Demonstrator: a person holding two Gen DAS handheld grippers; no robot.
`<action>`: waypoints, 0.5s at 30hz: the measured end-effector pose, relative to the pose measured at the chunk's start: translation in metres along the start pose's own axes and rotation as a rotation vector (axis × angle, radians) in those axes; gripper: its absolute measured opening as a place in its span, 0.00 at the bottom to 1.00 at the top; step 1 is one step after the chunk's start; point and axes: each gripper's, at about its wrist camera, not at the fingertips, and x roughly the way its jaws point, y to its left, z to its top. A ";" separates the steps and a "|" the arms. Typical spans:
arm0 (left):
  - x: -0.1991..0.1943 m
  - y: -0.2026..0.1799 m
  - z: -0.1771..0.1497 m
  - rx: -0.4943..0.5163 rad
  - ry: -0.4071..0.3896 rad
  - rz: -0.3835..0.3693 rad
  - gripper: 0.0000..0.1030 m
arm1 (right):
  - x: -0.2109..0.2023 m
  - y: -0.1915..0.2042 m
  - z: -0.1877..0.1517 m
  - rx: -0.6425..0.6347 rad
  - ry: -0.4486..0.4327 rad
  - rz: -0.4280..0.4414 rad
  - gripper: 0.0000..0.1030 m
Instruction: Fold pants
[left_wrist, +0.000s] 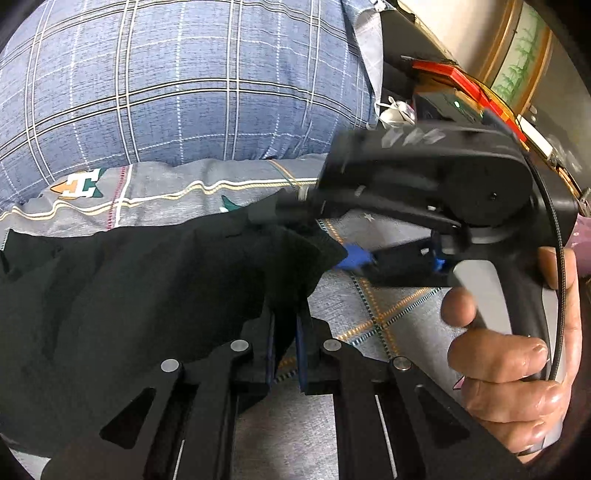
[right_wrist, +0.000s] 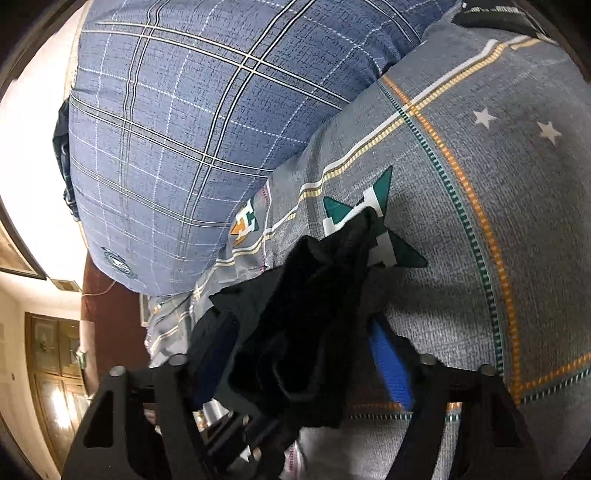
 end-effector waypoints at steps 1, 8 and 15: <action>0.000 -0.001 0.000 -0.001 -0.002 -0.004 0.07 | -0.001 0.001 -0.001 -0.007 -0.001 -0.020 0.23; -0.029 0.003 0.004 -0.039 -0.054 -0.047 0.07 | -0.017 0.032 -0.011 -0.140 -0.059 0.017 0.11; -0.074 0.042 -0.013 -0.135 -0.098 -0.052 0.07 | -0.006 0.087 -0.039 -0.307 -0.052 0.113 0.11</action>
